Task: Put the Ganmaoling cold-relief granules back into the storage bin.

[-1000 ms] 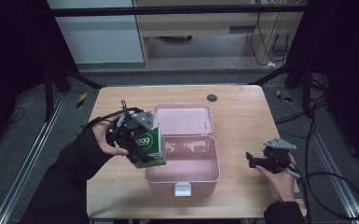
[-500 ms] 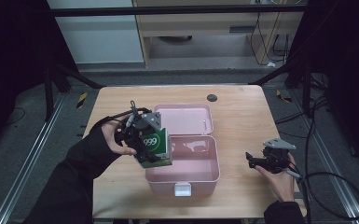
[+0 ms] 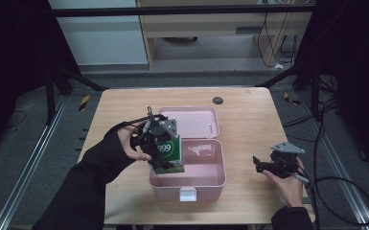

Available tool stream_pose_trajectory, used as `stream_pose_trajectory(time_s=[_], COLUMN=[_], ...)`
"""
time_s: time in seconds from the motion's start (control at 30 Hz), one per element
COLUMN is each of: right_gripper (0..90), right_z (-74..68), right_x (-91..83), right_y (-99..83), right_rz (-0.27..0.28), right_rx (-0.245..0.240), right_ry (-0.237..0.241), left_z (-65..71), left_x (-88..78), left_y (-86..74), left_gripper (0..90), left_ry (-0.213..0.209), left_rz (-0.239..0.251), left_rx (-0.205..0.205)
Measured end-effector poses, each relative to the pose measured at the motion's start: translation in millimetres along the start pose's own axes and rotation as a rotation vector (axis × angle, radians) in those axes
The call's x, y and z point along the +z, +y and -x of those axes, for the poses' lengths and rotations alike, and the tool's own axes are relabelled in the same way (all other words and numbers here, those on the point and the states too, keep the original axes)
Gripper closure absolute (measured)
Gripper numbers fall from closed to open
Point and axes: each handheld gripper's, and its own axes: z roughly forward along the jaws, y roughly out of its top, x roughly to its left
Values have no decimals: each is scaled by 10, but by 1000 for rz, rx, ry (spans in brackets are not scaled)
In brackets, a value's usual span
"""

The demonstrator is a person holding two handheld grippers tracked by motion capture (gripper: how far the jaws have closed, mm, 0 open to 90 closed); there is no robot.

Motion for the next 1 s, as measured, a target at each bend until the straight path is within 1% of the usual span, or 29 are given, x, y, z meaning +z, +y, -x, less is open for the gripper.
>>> stream_pose_trajectory(time_s=[0.1,0.23,0.4,0.47,0.67,0.8,0.9,1.0], right_gripper=[60,60,60,59,59,59,59,59], right_z=[-4,-4,-5,-9,-11,-13,-16,-18], right_x=[5,9,12,14,16,20,27,28], right_y=[-1,-3,-4,-5,-6,-8,-9,-9], right_rz=[0,-1,-2,-4,-6,-7,-8,-10], right_rx=[0,-8,-10,-10,-10,-16,-17,-17], right_ry=[0,1,1,0,0,0,1,2], left_z=[6,8,-14,-14,-27,-27,-30,-36], left_x=[52,128,252,297,393,434,456,497], left_y=[18,34,6,-8,-61,-80,-101,-123], left_gripper=[144,144,145,144,145,144,144,144], left_ry=[6,-1,-19,-14,-33,-22,-32,-38], left_rz=[-7,-18,-33,-45,-45,-64,-49,-52], left_rx=[8,18,13,14,7,12,-1,-5])
